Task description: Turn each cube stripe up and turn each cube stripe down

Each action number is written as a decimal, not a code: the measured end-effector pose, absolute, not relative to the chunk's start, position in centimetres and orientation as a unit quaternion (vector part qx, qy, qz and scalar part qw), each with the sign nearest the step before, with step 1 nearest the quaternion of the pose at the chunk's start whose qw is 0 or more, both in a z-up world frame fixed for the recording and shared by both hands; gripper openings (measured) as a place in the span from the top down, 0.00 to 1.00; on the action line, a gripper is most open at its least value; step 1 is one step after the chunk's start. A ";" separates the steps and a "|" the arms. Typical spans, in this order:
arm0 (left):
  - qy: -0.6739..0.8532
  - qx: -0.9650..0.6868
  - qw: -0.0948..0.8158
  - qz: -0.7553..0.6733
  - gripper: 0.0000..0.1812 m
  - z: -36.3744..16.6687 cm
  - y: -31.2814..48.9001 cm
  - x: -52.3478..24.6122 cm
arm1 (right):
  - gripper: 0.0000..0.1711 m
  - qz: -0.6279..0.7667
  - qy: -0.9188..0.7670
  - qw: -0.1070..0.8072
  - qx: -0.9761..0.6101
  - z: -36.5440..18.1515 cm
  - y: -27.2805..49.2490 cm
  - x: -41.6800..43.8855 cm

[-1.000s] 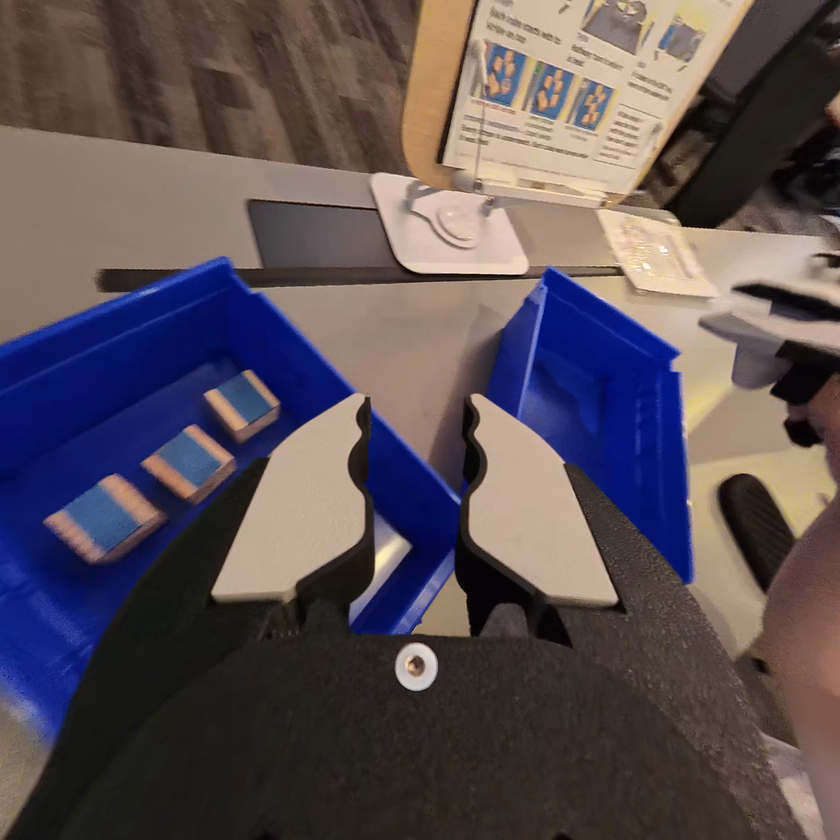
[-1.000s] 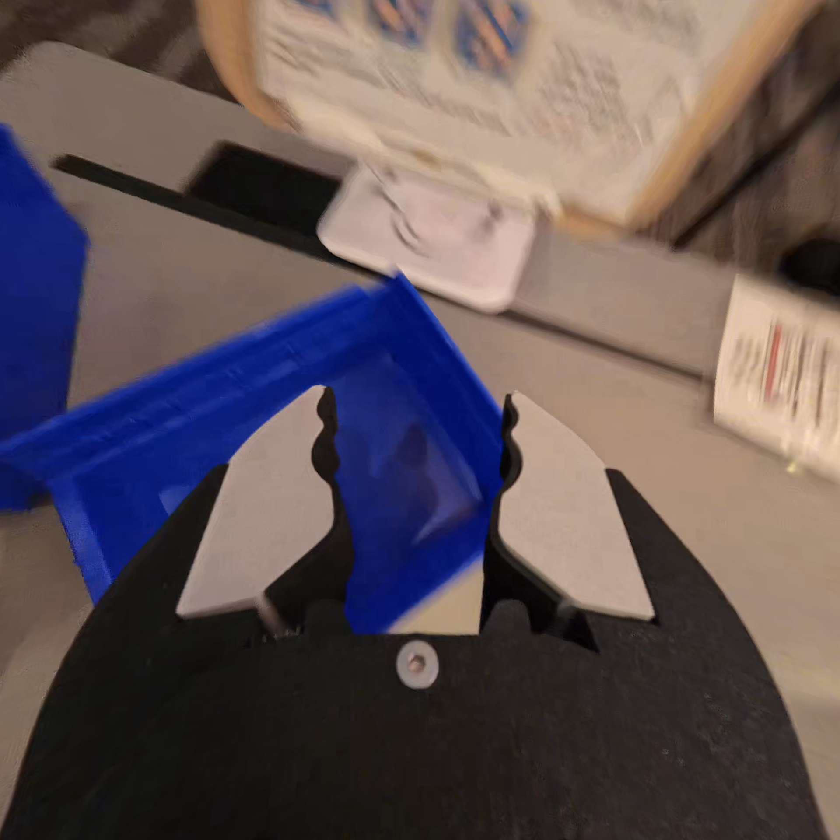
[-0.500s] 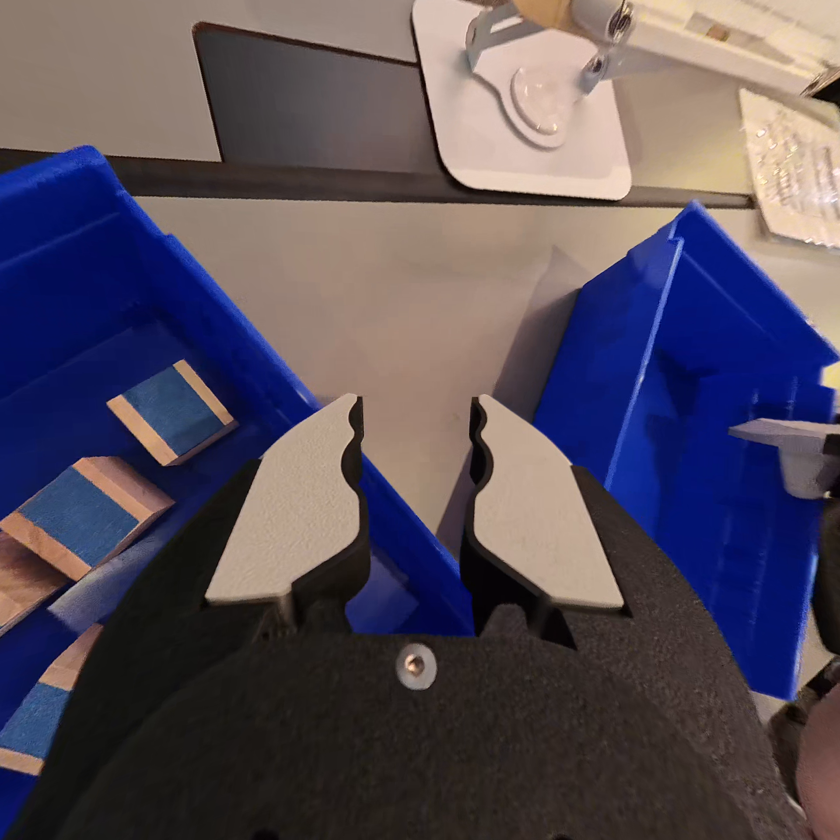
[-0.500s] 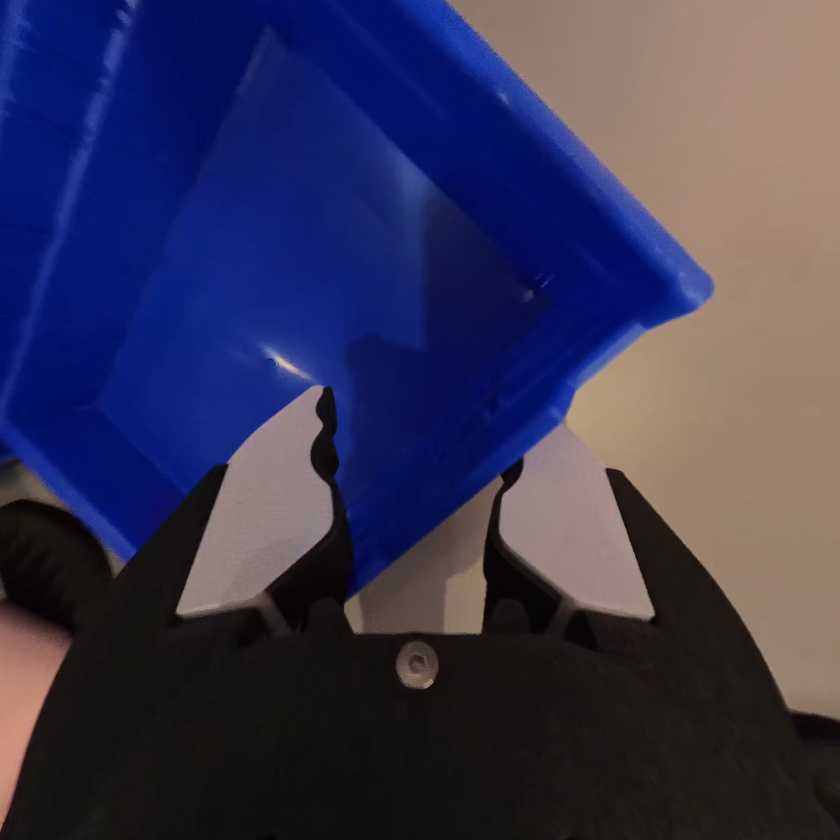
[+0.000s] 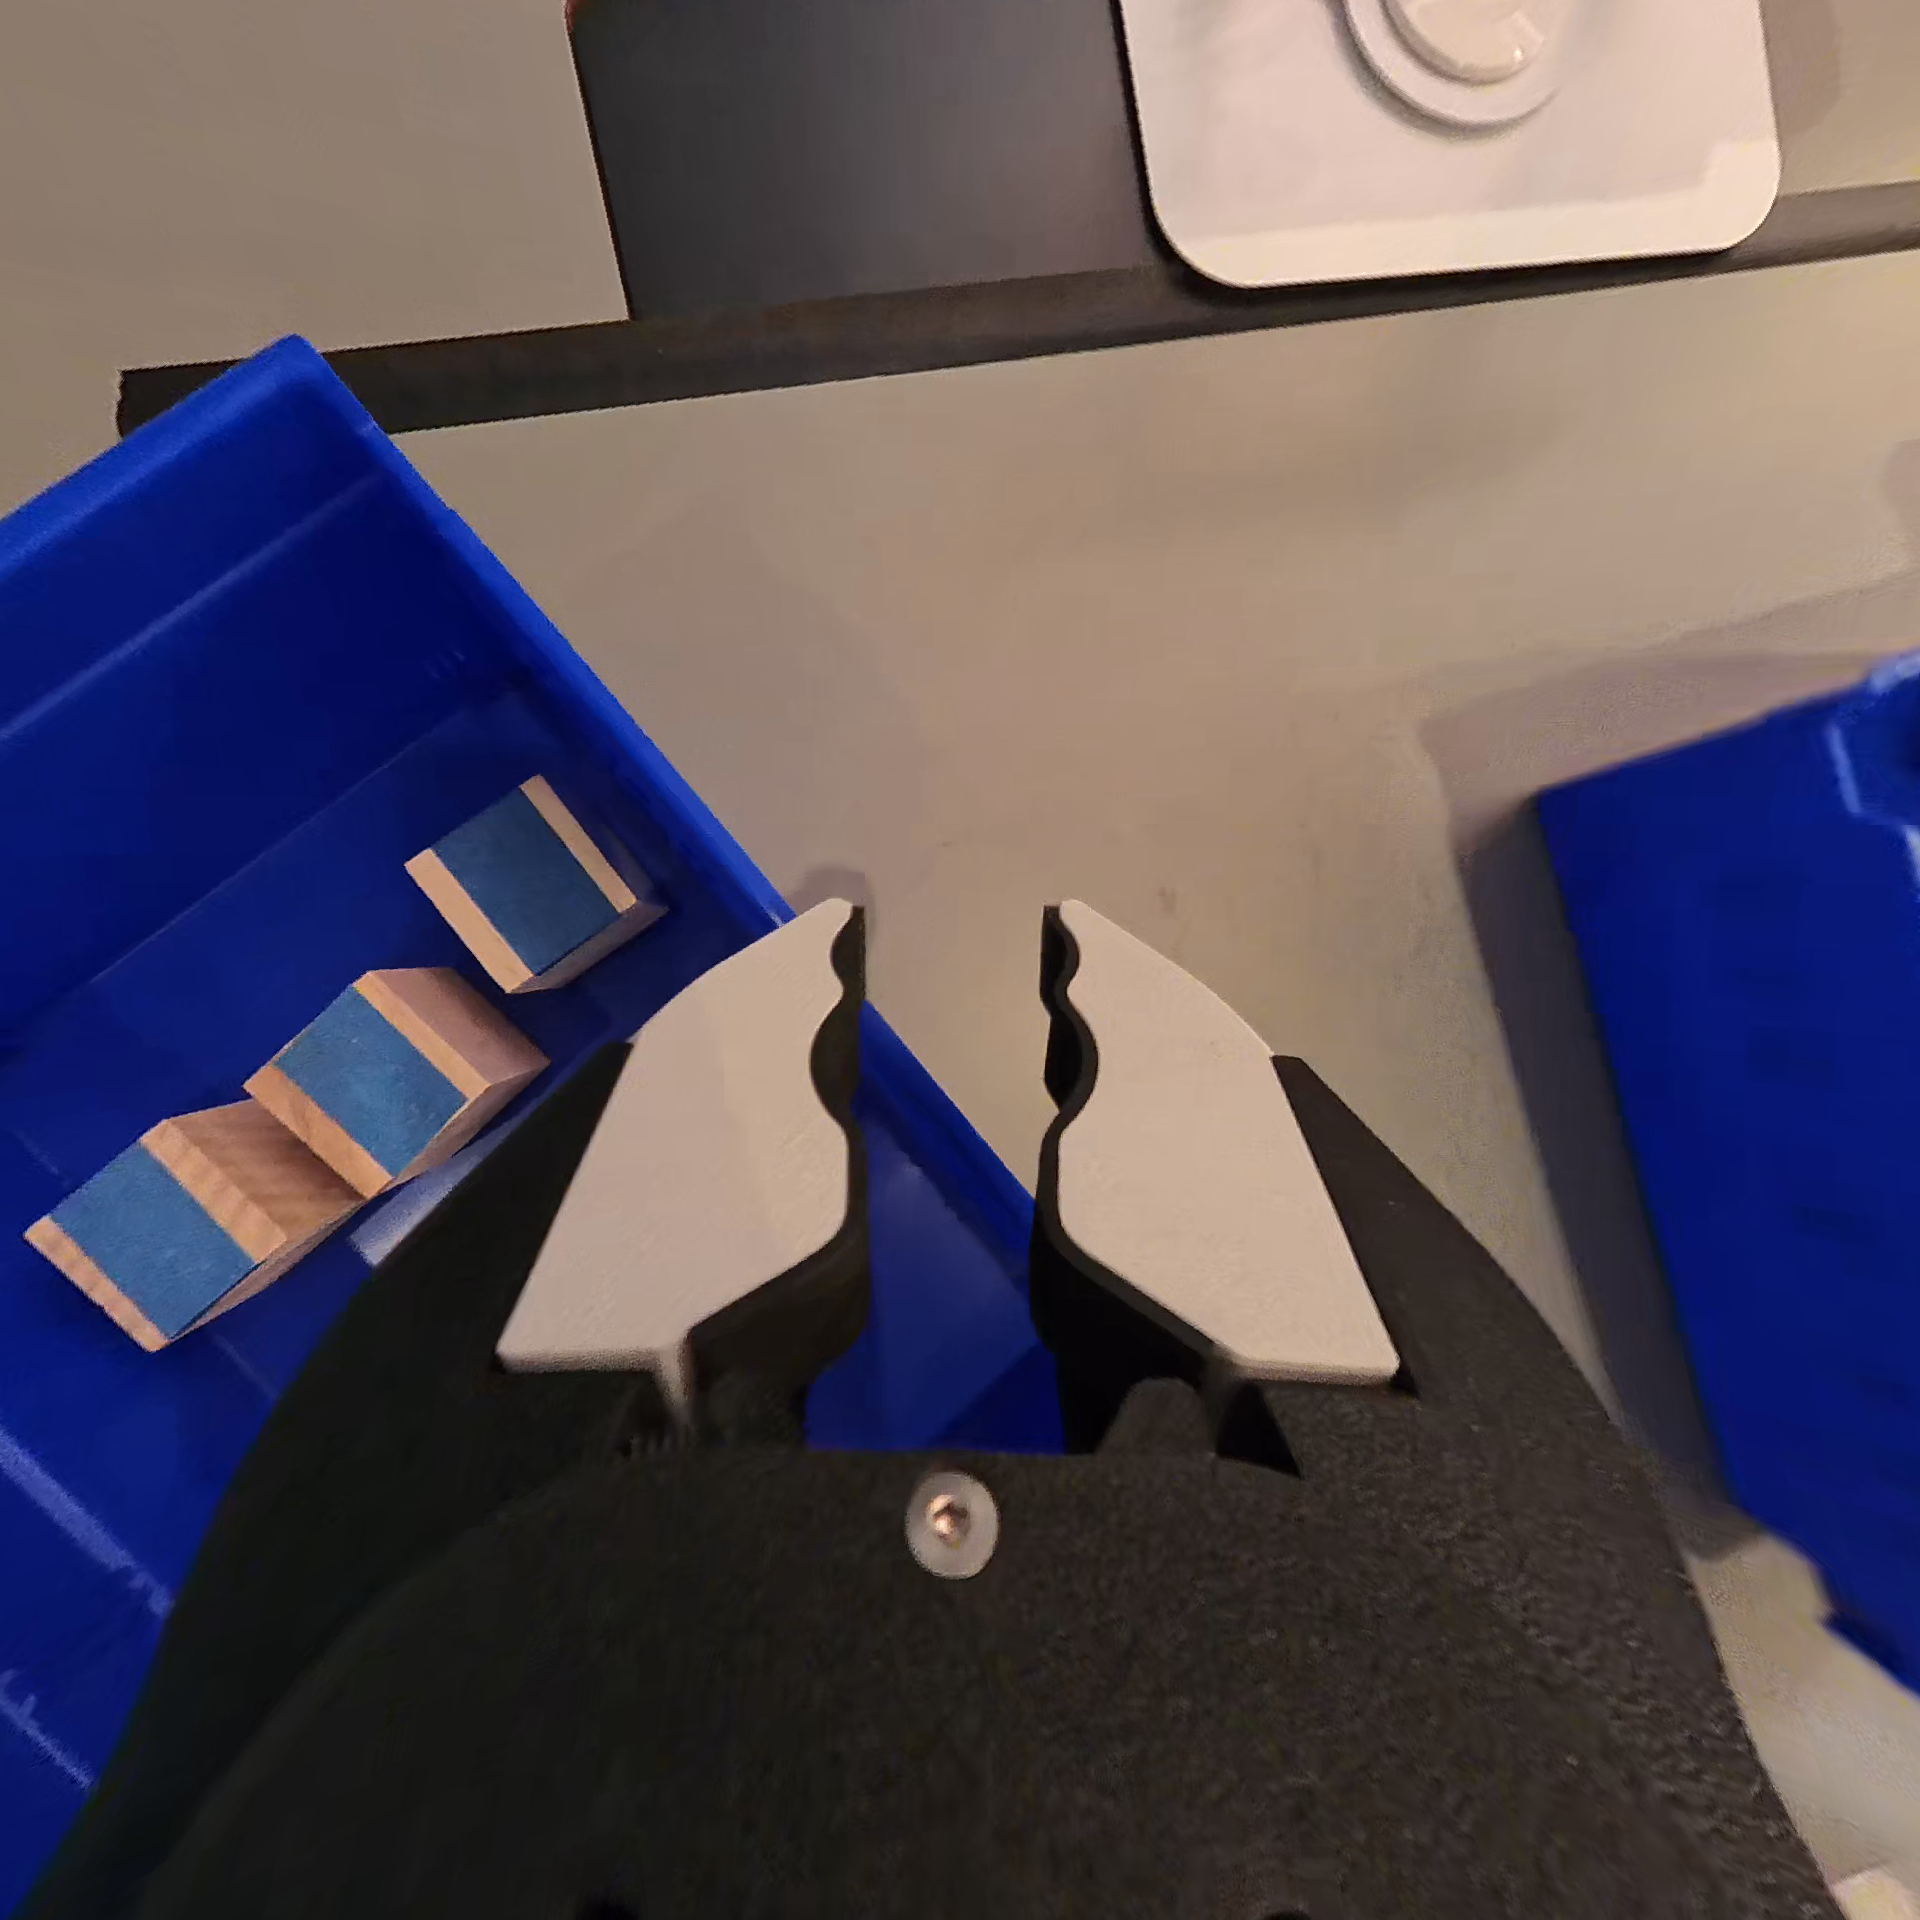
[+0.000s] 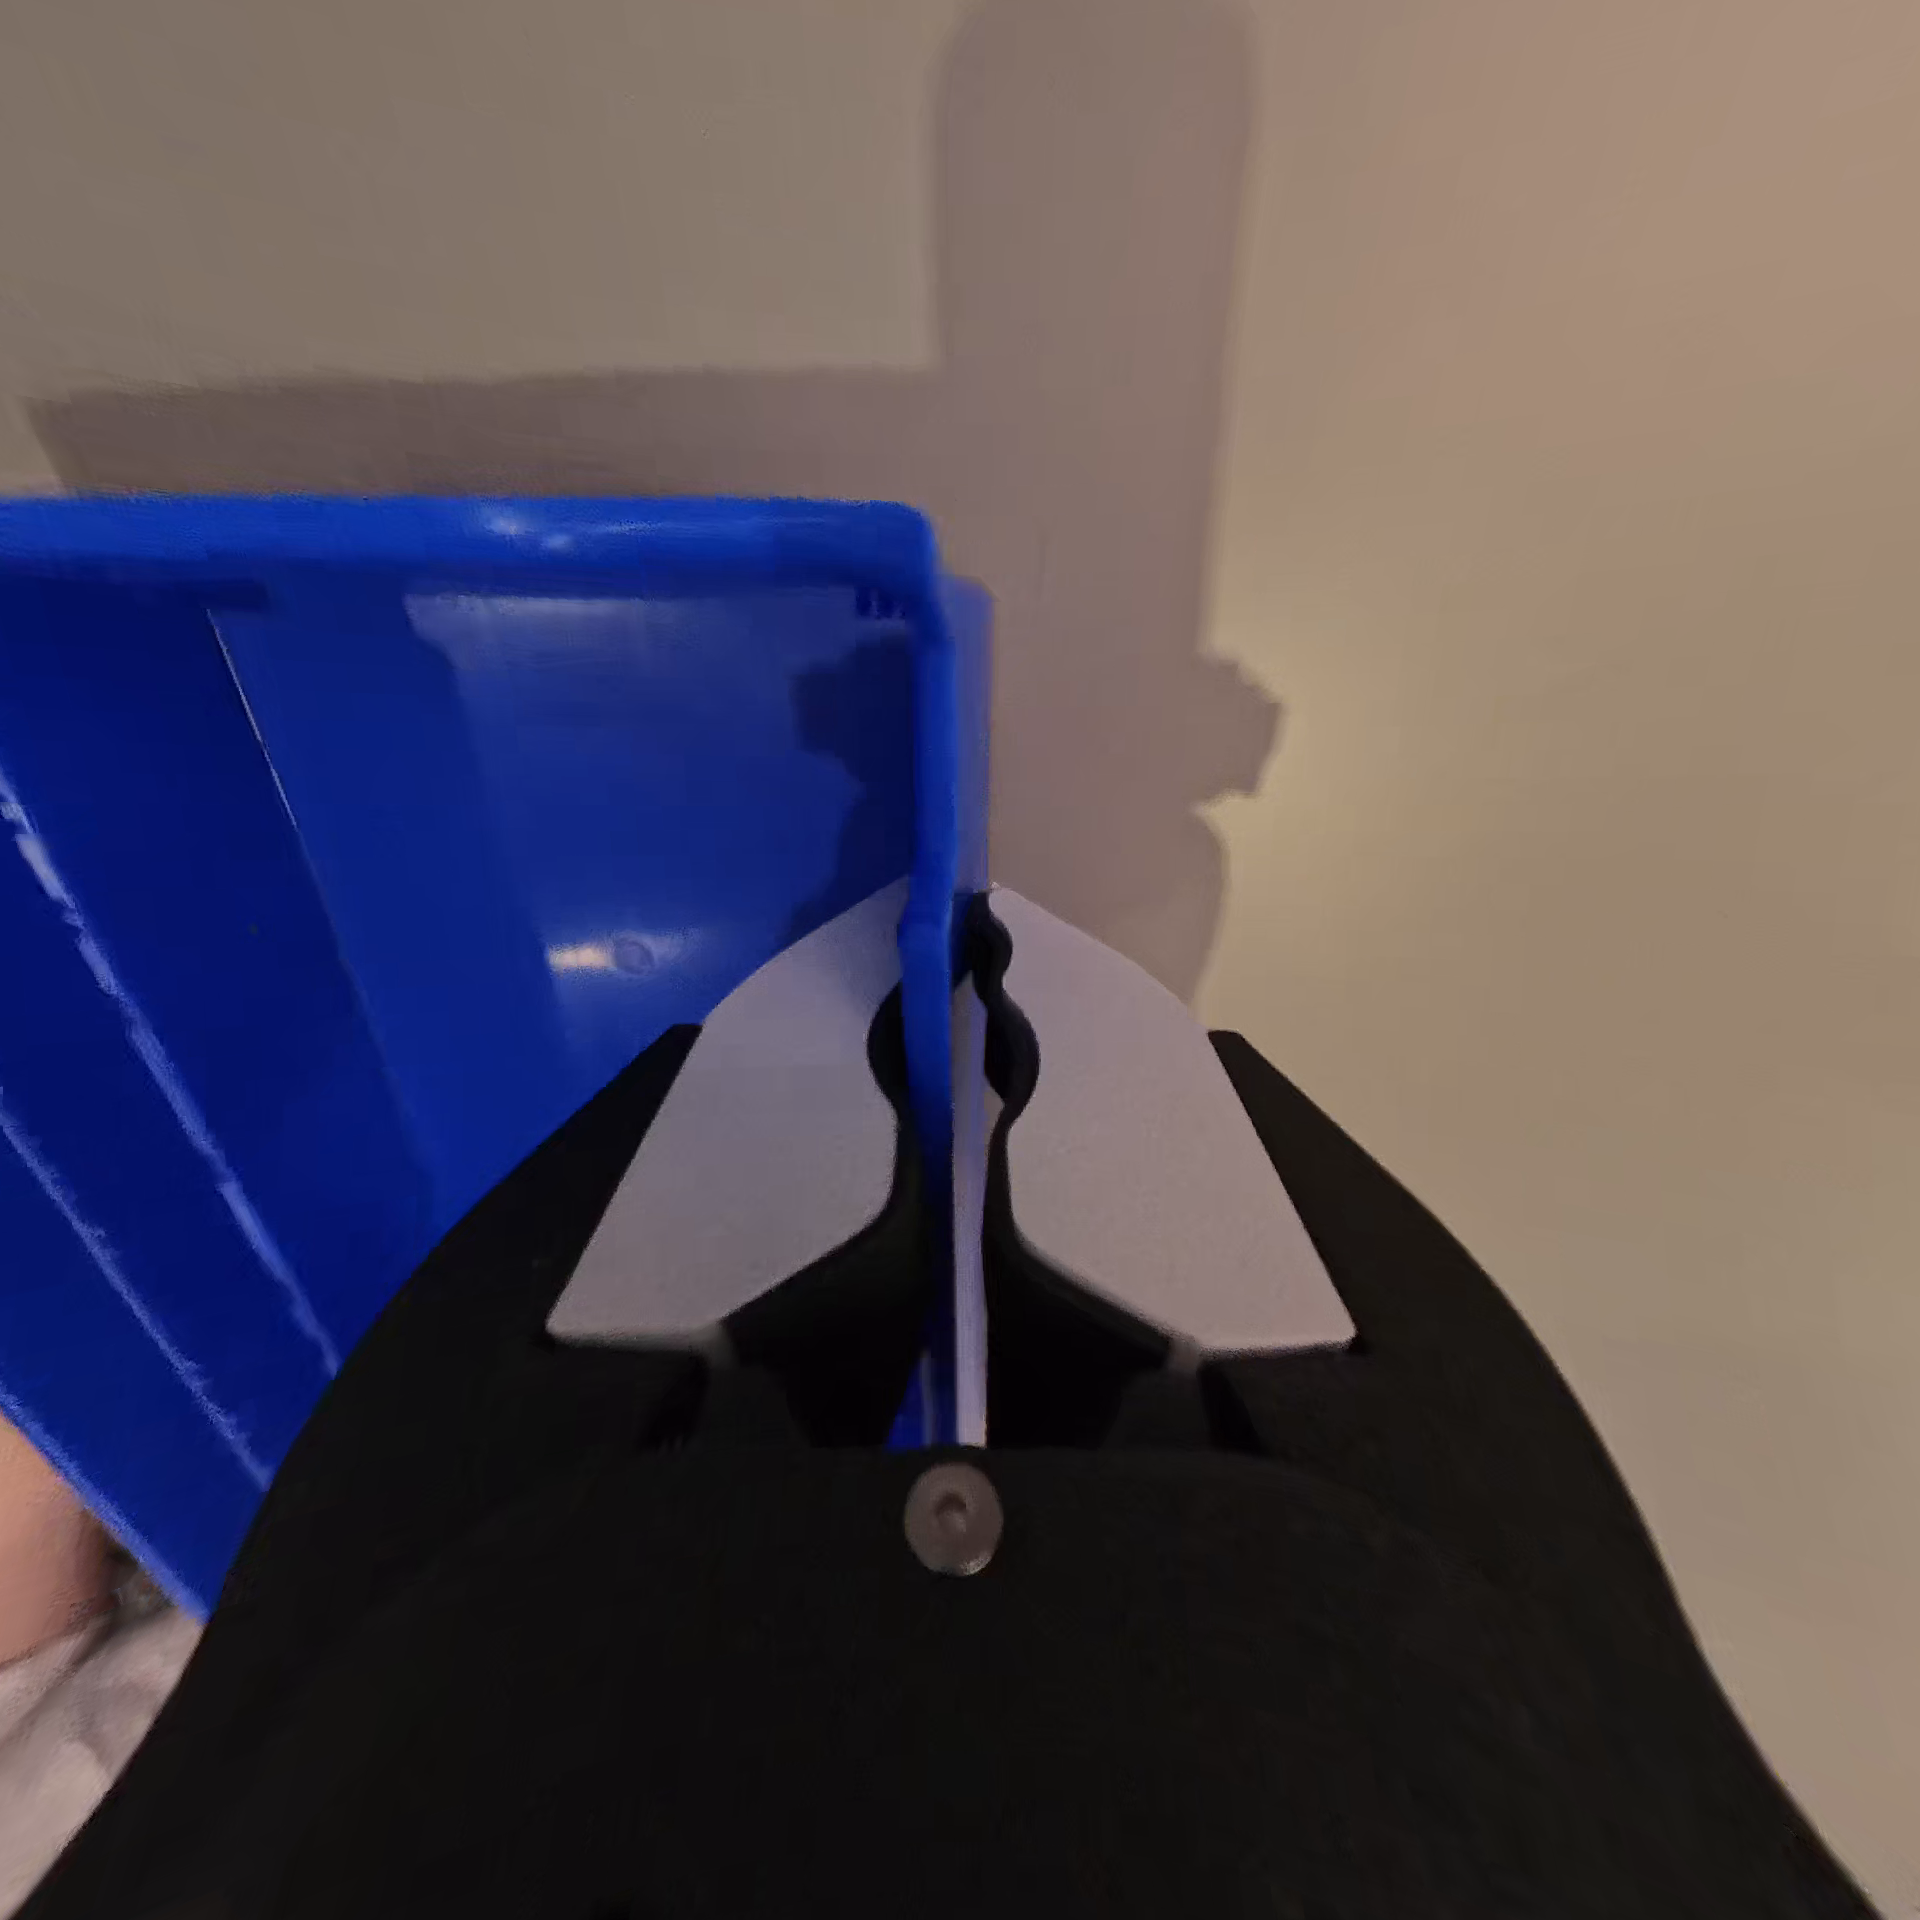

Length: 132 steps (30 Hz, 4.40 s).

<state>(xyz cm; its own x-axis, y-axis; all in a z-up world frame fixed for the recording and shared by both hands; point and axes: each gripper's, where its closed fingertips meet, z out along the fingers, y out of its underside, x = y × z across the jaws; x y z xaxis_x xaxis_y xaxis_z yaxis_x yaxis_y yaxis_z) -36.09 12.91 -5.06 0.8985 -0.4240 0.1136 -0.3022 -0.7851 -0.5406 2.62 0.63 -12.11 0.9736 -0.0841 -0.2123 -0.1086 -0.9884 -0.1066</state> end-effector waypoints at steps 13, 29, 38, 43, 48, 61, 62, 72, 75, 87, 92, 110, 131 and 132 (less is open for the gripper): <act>0.211 -0.936 0.251 -0.126 0.83 -5.9 13.0 -35.2 | 0.96 0.086 0.035 0.072 -0.993 -12.2 0.2 19.3; 0.221 -0.943 0.230 -0.092 0.83 -7.1 12.8 -34.7 | 0.96 0.072 0.099 0.080 -0.989 -12.3 -5.0 34.9; 0.225 -0.948 0.210 -0.077 0.81 -7.2 11.9 -34.5 | 0.96 0.061 0.098 0.111 -0.987 -12.4 -4.8 36.2; 0.221 -0.947 0.227 -0.056 0.81 -6.5 12.1 -35.0 | 0.88 -0.010 0.078 0.175 -0.981 -10.8 -3.9 37.2; 0.184 -0.948 0.237 -0.104 0.79 -5.6 12.1 -35.1 | 0.79 -0.084 0.090 0.438 -0.891 -1.2 -1.1 36.9; 0.162 -0.957 0.239 0.034 0.62 -5.0 11.7 -37.7 | 0.84 -0.060 0.079 0.577 -0.810 7.1 -2.3 27.0; 0.164 -0.962 0.215 0.032 0.61 -6.0 11.5 -37.6 | 0.84 -0.059 0.074 0.567 -0.818 6.6 -2.2 26.8; 0.183 -0.976 0.093 0.079 0.78 -11.0 10.4 -38.3 | 0.85 0.076 0.028 0.582 -0.809 6.8 -0.4 21.9; 0.194 -0.975 0.073 0.078 0.82 -10.9 9.3 -37.9 | 0.85 0.083 0.013 0.578 -0.812 6.6 0.0 20.9; 0.342 -0.936 0.024 0.079 0.81 -11.1 5.7 -34.6 | 0.85 0.086 -0.038 0.566 -0.819 6.2 0.7 18.1; 0.345 -0.935 0.006 0.086 0.85 -11.2 5.0 -35.6 | 0.85 0.091 -0.042 0.563 -0.821 6.0 0.9 17.9; 0.312 -0.945 0.032 -0.095 0.69 -8.7 4.2 -33.4 | 0.84 0.099 -0.042 0.543 -0.833 4.6 1.4 17.8; 0.444 -0.825 0.343 0.068 0.80 -3.7 7.5 -47.5 | 0.84 0.098 -0.054 0.501 -0.858 1.7 2.3 16.9; 0.447 -0.822 0.349 0.046 0.79 -3.8 7.6 -46.8 | 0.84 0.098 -0.053 0.498 -0.860 1.5 2.4 16.9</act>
<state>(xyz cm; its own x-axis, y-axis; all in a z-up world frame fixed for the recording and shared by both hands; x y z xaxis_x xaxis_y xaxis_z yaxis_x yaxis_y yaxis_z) -46.76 7.65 -3.80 0.5958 -0.7029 -0.3885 -0.7677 -0.3564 -0.5325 16.94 2.39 1.51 0.9752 0.1893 -0.1150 -0.0055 -0.4982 -0.8671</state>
